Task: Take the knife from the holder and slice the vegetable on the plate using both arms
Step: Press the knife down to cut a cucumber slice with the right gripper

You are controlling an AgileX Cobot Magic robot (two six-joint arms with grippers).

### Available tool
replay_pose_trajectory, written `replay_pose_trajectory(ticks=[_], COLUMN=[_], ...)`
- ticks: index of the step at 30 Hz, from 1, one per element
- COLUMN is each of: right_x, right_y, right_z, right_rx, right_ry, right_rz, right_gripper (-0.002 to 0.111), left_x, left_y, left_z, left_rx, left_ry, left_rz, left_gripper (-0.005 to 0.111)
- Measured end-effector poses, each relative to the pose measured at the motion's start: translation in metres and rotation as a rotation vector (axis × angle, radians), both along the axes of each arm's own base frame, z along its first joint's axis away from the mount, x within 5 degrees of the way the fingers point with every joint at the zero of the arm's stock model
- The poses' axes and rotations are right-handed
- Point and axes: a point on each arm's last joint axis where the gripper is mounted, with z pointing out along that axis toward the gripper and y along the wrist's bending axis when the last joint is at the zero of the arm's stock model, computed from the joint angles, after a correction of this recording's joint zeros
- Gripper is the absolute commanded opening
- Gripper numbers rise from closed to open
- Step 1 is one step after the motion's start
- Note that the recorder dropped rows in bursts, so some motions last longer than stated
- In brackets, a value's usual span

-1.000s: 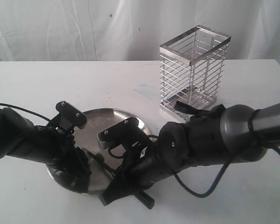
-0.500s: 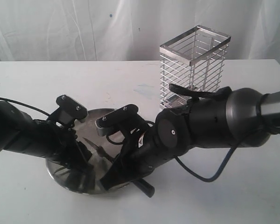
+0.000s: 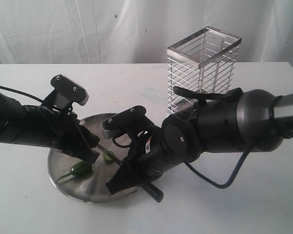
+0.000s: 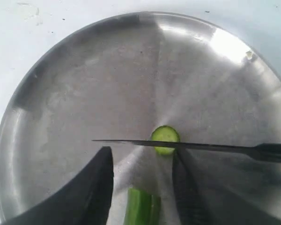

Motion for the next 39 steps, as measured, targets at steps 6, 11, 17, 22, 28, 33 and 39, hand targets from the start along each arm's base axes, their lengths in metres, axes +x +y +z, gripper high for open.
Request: replay_pose_trajectory(ticks=[6, 11, 17, 22, 28, 33, 39], right_x=[0.006, 0.002, 0.002, 0.001, 0.001, 0.001, 0.001], right_y=[0.0, -0.002, -0.003, -0.003, -0.004, -0.004, -0.004], right_z=[0.006, 0.007, 0.023, 0.036, 0.04, 0.04, 0.04], right_rx=[0.015, -0.008, 0.037, 0.075, 0.084, 0.085, 0.086], right_ry=[0.016, 0.049, 0.007, -0.029, -0.034, -0.035, -0.036], right_rz=[-0.041, -0.038, -0.041, -0.044, -0.047, -0.047, -0.047], right_gripper=[0.003, 0.003, 0.003, 0.003, 0.003, 0.003, 0.003], left_x=[-0.001, -0.002, -0.014, -0.012, -0.008, -0.006, -0.002], left_y=[-0.001, 0.003, 0.006, 0.004, 0.006, 0.007, 0.003], left_z=[0.0, -0.005, -0.018, -0.034, -0.048, -0.058, -0.054], left_rx=[-0.009, 0.017, 0.172, 0.226, 0.271, 0.281, 0.182], left_ry=[0.013, 0.004, -0.029, 0.003, 0.024, 0.051, 0.099], left_rz=[-0.008, 0.011, -0.184, -0.266, -0.257, -0.24, -0.133], left_gripper=[0.045, 0.045, 0.045, 0.045, 0.045, 0.029, 0.015])
